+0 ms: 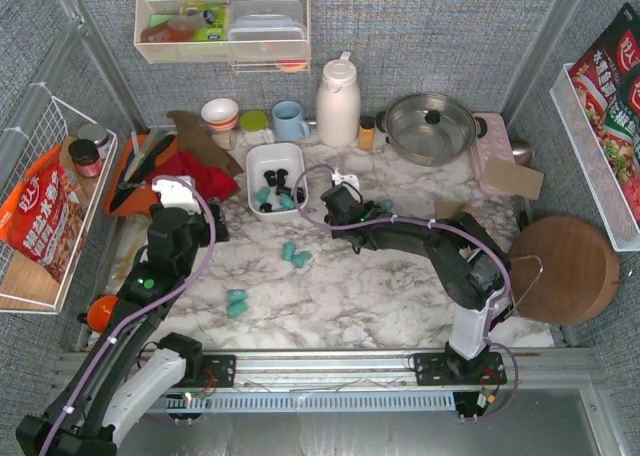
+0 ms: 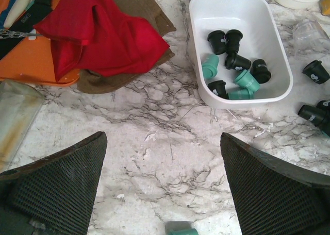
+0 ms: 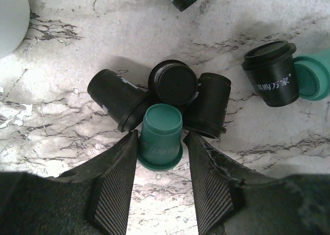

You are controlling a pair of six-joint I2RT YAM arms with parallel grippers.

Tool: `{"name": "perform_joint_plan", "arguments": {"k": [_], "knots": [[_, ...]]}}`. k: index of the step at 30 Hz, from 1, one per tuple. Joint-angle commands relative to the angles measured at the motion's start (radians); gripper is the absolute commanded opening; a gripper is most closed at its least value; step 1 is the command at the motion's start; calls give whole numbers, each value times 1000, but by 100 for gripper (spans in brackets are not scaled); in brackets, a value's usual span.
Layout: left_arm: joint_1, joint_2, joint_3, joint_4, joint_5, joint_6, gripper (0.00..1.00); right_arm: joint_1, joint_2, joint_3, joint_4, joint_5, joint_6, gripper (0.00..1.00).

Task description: Mix the coffee capsules in the storage basket

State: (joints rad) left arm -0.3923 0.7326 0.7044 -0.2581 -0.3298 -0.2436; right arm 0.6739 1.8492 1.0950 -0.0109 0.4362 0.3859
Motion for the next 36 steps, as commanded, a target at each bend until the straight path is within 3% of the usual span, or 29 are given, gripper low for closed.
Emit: {"name": "perform_joint_plan", "arguments": {"k": [1, 11, 18, 22, 32, 36], "knots": [[3, -1, 0, 34, 11, 2, 99, 0, 11, 11, 12, 16, 9, 48], [6, -1, 2, 34, 18, 0, 99, 1, -35, 6, 5, 17, -4, 37], [10, -4, 2, 35, 25, -2, 99, 14, -119, 26, -3, -58, -44, 36], [12, -3, 4, 36, 35, -3, 99, 53, -128, 121, 13, -101, -96, 36], [14, -23, -2, 34, 31, -5, 99, 84, 152, 478, 51, -177, -100, 37], [14, -25, 0, 34, 38, -6, 99, 82, 238, 552, 35, -173, -68, 44]]}}
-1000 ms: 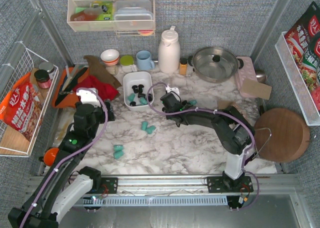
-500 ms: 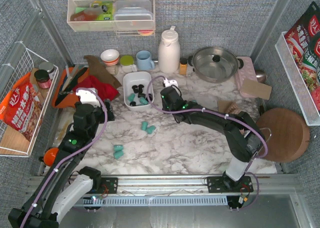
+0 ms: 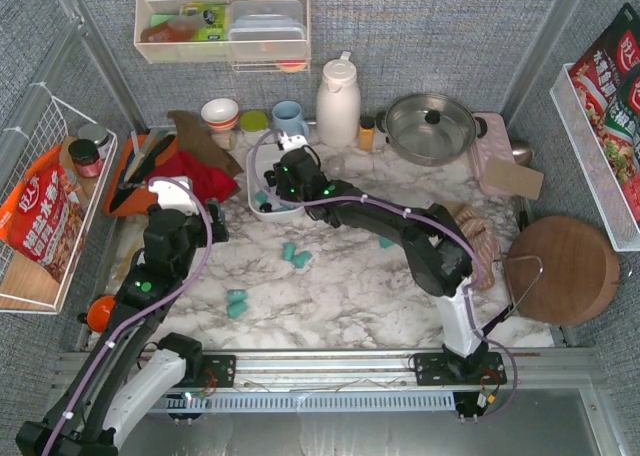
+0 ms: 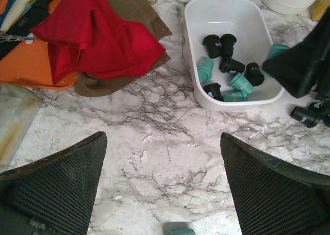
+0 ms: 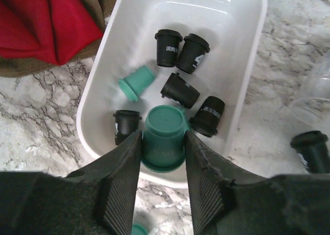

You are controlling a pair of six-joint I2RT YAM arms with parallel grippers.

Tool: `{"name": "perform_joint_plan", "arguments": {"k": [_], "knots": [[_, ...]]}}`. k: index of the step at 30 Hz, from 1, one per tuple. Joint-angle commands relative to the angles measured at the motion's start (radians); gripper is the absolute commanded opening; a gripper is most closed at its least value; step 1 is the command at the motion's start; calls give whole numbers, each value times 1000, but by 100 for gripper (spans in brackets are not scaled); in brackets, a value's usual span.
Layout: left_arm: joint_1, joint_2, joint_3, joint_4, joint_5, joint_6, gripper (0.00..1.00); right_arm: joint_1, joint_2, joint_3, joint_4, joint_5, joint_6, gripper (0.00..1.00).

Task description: Mix the coffee capsules in the storage basket

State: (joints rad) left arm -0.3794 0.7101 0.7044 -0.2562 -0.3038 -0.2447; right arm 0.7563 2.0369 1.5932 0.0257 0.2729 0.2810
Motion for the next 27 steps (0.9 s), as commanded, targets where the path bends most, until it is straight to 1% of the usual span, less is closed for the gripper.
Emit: {"name": "perform_joint_plan", "arguments": {"k": [1, 4, 7, 11, 16, 23, 27], "knots": [[2, -3, 0, 32, 16, -6, 99, 0, 65, 66, -11, -7, 43, 46], [1, -3, 0, 34, 25, -8, 99, -4, 90, 92, -54, -5, 60, 51], [1, -1, 2, 34, 31, -8, 99, -7, 85, 79, -68, 1, 66, 55], [1, -1, 0, 34, 30, -8, 99, -14, 45, 44, -77, 5, 76, 56], [1, 0, 0, 34, 23, -7, 99, -14, -58, -53, -83, 8, 65, 56], [2, 11, 0, 32, 11, -5, 99, -14, -262, -267, -82, 82, 37, 56], [2, 20, -4, 39, -1, -2, 99, -14, -355, -353, -119, 138, 18, 56]]}}
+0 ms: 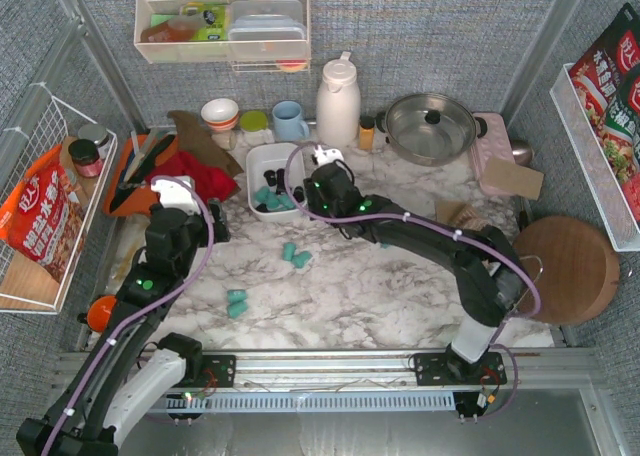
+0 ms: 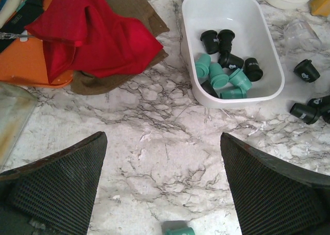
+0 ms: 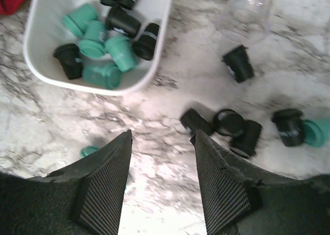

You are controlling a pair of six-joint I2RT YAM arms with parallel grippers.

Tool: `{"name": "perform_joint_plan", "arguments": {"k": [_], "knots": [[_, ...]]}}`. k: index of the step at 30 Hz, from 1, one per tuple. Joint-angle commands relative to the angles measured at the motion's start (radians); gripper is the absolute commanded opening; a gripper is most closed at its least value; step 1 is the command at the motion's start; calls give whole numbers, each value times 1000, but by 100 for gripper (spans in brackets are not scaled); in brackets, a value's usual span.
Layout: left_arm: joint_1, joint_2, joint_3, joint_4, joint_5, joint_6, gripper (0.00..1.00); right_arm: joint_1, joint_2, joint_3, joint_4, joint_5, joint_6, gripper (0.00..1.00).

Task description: Mix the coffee capsules in the storage basket

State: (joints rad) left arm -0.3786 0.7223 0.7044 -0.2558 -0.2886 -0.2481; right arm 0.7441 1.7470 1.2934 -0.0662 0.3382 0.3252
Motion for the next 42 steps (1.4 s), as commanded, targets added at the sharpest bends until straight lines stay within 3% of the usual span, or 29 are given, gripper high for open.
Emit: {"name": "perform_joint_plan", "arguments": {"k": [1, 12, 18, 28, 33, 40, 42], "knots": [[2, 13, -6, 39, -19, 1, 99, -1, -86, -71, -36, 87, -31, 56], [3, 63, -16, 35, -48, -14, 99, -1, -239, -254, -28, 158, -93, 56], [4, 81, -17, 6, 6, -132, 99, -2, -346, -385, -23, 183, -136, 57], [1, 222, -15, -206, 101, -363, 99, -2, -491, -587, 65, 253, -227, 58], [-7, 323, 10, -359, 126, -483, 99, -1, -552, -606, 53, 275, -251, 59], [-96, 396, 5, -483, 77, -626, 99, -2, -629, -645, 67, 254, -244, 60], [-131, 388, -14, -485, 78, -655, 94, -3, -635, -643, 62, 257, -242, 60]]}}
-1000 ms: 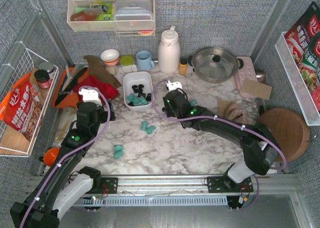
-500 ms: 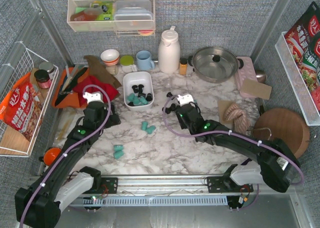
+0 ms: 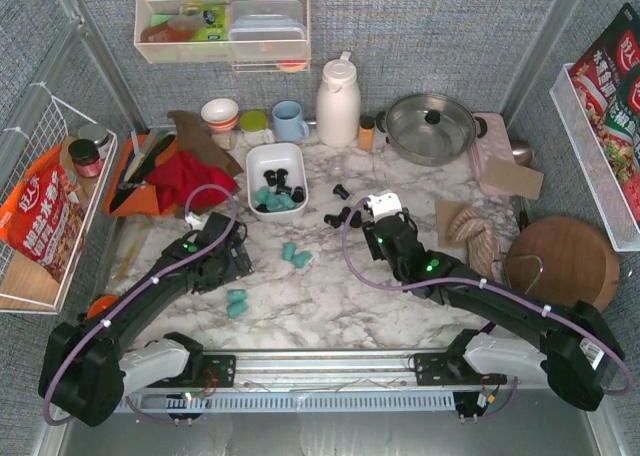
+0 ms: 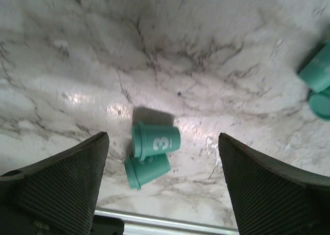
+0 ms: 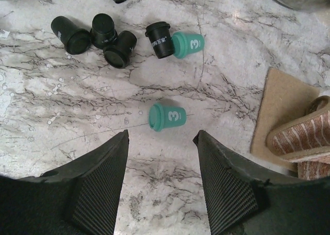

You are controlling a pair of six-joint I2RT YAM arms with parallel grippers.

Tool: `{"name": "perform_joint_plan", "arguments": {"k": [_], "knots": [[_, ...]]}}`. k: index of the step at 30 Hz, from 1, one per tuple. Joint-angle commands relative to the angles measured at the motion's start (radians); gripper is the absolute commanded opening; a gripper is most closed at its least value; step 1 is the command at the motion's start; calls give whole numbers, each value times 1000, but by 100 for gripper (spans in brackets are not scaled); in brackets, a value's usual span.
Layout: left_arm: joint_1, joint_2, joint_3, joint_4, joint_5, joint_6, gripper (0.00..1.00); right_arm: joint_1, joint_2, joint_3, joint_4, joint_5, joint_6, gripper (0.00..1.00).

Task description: Mix the coffee capsules in the storage basket

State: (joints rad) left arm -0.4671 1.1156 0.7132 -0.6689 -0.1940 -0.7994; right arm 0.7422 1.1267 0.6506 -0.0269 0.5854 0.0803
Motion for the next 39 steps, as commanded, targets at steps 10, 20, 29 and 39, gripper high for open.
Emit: {"name": "perform_joint_plan", "arguments": {"k": [10, 20, 29, 39], "knots": [[-140, 3, -76, -39, -32, -152, 76, -1, -18, -2, 18, 5, 8, 61], [-169, 41, -84, -26, -71, -152, 69, -1, -6, -2, 21, 10, 9, 62], [-183, 82, -74, -26, -105, -145, 66, -4, -1, 1, 18, 10, 9, 62], [-192, 102, -59, -30, -150, -132, 57, -6, -3, 1, 15, 12, 13, 62]]}}
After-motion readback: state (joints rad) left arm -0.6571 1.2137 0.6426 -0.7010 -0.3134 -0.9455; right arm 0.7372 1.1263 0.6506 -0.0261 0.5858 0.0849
